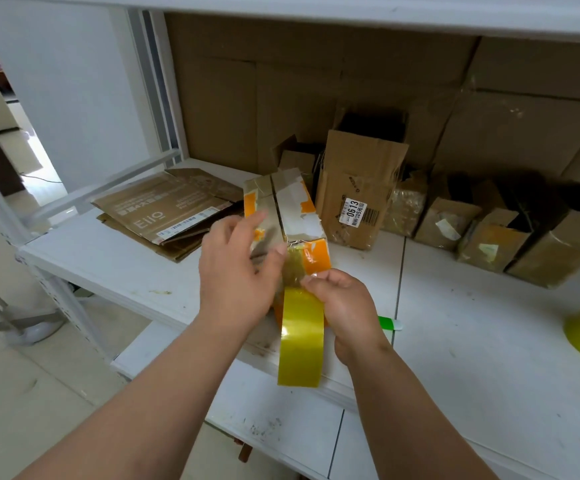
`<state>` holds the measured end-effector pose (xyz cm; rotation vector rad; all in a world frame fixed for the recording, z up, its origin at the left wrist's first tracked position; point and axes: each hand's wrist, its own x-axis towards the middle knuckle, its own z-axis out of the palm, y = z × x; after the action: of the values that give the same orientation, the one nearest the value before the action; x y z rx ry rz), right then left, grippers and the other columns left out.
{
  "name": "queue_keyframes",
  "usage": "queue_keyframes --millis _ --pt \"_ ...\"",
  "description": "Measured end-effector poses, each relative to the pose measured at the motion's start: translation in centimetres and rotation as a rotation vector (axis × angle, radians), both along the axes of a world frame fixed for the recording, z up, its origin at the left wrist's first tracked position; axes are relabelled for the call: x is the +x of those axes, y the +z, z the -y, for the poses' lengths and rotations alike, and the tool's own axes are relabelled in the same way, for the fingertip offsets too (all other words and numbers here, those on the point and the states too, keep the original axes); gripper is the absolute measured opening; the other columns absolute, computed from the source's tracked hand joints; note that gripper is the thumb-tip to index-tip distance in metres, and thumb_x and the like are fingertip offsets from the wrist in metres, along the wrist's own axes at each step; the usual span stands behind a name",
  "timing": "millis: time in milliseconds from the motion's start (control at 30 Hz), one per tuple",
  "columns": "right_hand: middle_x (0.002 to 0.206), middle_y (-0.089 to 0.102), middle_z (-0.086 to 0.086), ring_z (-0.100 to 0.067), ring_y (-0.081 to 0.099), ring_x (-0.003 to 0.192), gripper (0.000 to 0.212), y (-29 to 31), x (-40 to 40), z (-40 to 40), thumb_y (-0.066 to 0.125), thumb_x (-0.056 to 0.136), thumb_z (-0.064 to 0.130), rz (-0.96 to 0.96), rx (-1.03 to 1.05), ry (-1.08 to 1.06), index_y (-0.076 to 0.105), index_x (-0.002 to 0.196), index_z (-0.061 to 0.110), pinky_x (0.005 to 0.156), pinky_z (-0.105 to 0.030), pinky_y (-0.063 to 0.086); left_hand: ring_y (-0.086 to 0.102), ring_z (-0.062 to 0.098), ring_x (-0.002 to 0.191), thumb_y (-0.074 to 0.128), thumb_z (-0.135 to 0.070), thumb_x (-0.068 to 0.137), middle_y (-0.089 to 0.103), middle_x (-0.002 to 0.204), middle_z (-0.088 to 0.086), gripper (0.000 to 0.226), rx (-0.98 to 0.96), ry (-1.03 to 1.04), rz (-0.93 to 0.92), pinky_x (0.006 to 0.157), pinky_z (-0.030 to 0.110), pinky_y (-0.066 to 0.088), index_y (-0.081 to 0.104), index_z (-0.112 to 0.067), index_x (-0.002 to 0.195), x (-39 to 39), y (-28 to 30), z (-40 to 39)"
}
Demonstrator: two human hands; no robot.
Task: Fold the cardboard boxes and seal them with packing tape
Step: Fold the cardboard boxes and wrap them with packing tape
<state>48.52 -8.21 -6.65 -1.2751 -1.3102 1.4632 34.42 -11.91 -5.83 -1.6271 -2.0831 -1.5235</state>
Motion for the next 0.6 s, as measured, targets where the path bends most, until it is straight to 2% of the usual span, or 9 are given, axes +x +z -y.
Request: queue_keyframes --millis 100,167,233,300,367,433,533,600 --pt "0.081 0.070 -0.013 -0.028 0.064 0.079 0.027 -0.1 0.1 -0.1 0.069 0.089 0.018 -0.029 -0.018 0.019 0.071 0.064 0.025 0.080 -0.046 0.055 0.036 0.028 0.139 0.064 -0.043 0.091 0.045 0.149 0.007 0.052 -0.220 -0.177 -0.259 0.111 0.048 0.034 0.055 -0.029 0.140 -0.5 1.2 -2.2" --pt "0.077 0.068 -0.008 -0.025 0.061 0.077 0.028 -0.3 0.4 -0.2 0.070 0.089 0.016 -0.052 -0.012 0.018 0.070 0.062 0.025 0.077 -0.044 0.054 0.031 0.023 0.144 0.064 -0.041 0.093 0.040 0.154 0.001 0.052 -0.332 -0.260 -0.222 0.114 0.049 0.033 0.051 -0.032 0.143 -1.0 0.8 -2.9" --pt "0.070 0.067 -0.001 -0.018 0.061 0.070 0.027 -0.4 1.1 -0.5 0.071 0.088 0.014 -0.093 -0.005 -0.006 0.068 0.063 0.023 0.067 -0.034 0.051 0.032 0.022 0.143 0.066 -0.039 0.091 0.043 0.152 0.000 0.053 -0.318 -0.276 -0.174 0.114 0.047 0.035 0.052 -0.033 0.141 -1.5 0.2 -3.1" --pt "0.069 0.068 -0.002 -0.015 0.062 0.066 0.018 -0.6 1.9 -0.7 0.070 0.086 0.010 -0.157 -0.032 -0.039 0.067 0.070 0.017 0.061 -0.028 0.052 0.036 0.025 0.139 0.070 -0.038 0.088 0.047 0.149 0.002 0.055 -0.274 -0.269 -0.213 0.112 0.045 0.037 0.055 -0.030 0.140 -1.8 -0.2 -3.0" --pt "0.078 0.070 -0.009 -0.022 0.064 0.074 0.011 -0.8 2.9 -1.0 0.068 0.087 0.005 -0.250 -0.082 -0.076 0.067 0.076 0.010 0.074 -0.038 0.054 0.036 0.027 0.137 0.074 -0.039 0.083 0.047 0.148 0.005 0.062 -0.269 -0.294 -0.270 0.110 0.042 0.033 0.053 -0.028 0.141 -2.0 -0.5 -3.0" --pt "0.083 0.072 -0.014 -0.029 0.066 0.080 0.014 -1.0 3.8 -1.1 0.065 0.089 0.003 -0.334 -0.113 -0.091 0.065 0.076 0.009 0.085 -0.047 0.054 0.036 0.030 0.137 0.077 -0.035 0.081 0.046 0.147 0.008 0.067 -0.260 -0.321 -0.298 0.112 0.042 0.031 0.052 -0.025 0.143 -2.1 -0.7 -3.0" --pt "0.092 0.074 -0.017 -0.031 0.070 0.086 0.006 -1.0 4.9 -1.2 0.064 0.089 0.007 -0.356 -0.069 -0.040 0.061 0.084 0.005 0.086 -0.047 0.057 0.034 0.026 0.137 0.077 -0.032 0.082 0.047 0.147 0.003 0.064 -0.228 -0.304 -0.262 0.111 0.033 0.026 0.053 -0.030 0.141 -2.1 -0.5 -3.2" --pt "0.090 0.074 -0.017 -0.029 0.071 0.084 0.008 -0.8 5.7 -1.4 0.067 0.082 0.011 -0.392 -0.045 -0.012 0.061 0.083 0.004 0.083 -0.046 0.057 0.032 0.022 0.135 0.078 -0.035 0.081 0.047 0.147 -0.004 0.064 -0.247 -0.290 -0.258 0.107 0.028 0.024 0.052 -0.036 0.140 -2.2 0.3 -3.3"
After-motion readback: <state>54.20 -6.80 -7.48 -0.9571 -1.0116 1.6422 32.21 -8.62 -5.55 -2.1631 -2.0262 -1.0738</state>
